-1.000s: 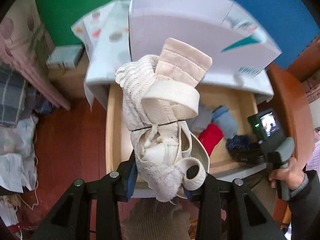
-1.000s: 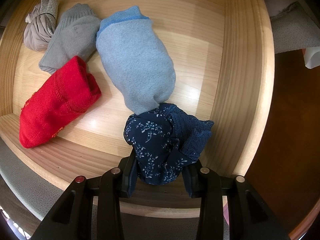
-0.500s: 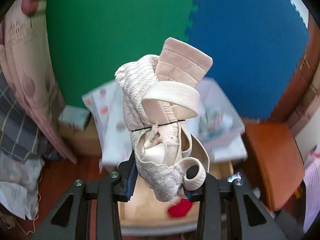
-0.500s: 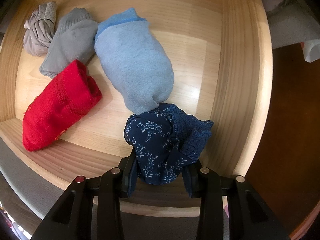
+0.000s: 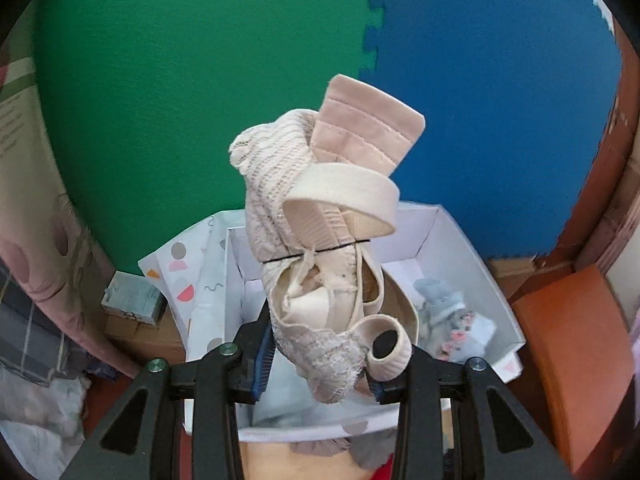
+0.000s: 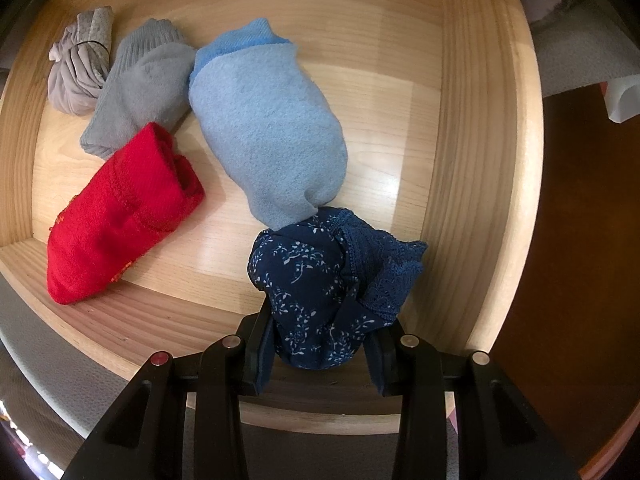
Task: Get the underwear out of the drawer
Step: 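Carry the beige lace underwear over the white box and open the left gripper, then move the empty left gripper back over the drawer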
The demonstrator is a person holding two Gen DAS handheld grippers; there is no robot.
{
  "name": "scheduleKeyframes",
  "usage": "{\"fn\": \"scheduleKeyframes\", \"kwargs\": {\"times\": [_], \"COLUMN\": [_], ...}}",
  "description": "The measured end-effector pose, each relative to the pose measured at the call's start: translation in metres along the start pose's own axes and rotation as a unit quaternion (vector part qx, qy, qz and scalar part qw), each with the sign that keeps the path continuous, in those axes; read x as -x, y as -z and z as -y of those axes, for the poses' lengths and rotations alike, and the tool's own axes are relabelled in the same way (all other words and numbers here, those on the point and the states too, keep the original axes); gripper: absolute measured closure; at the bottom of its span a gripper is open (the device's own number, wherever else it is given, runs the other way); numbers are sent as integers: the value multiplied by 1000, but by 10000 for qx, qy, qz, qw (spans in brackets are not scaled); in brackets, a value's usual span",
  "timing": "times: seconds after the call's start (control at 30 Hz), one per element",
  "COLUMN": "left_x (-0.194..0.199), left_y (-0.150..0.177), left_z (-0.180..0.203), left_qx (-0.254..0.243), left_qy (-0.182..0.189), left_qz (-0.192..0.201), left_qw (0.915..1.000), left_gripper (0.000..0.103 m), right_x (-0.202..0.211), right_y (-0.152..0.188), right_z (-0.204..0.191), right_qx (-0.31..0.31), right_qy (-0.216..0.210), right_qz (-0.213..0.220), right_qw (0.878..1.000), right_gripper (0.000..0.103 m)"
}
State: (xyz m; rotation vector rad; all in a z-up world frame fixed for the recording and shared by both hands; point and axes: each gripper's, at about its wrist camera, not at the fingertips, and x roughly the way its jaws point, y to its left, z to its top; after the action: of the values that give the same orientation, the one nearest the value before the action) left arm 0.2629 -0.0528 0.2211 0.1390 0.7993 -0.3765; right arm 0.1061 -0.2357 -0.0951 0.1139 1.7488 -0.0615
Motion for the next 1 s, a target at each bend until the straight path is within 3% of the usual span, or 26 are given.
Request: {"fn": "scheduleKeyframes", "kwargs": {"times": [0.17, 0.4, 0.77, 1.0], "left_x": [-48, -83, -86, -68], "left_y": [10, 32, 42, 39], "left_z": [7, 4, 13, 17], "left_qx": [-33, 128, -143, -381], "left_qy": [-190, -250, -368, -430], "left_qz": [-642, -1281, -1406, -1047], "left_qw": [9977, 9914, 9893, 9928], "left_gripper": [65, 63, 53, 46], "right_x": [1, 2, 3, 1], "right_y": [0, -2, -3, -3], "right_z": [1, -2, -5, -6], "right_qx": [-2, 23, 34, 38], "right_qy": [-14, -5, -43, -37], "right_qz": [5, -9, -54, -56], "right_qw": [10000, 10000, 10000, 10000], "right_gripper": [67, 67, 67, 67]}}
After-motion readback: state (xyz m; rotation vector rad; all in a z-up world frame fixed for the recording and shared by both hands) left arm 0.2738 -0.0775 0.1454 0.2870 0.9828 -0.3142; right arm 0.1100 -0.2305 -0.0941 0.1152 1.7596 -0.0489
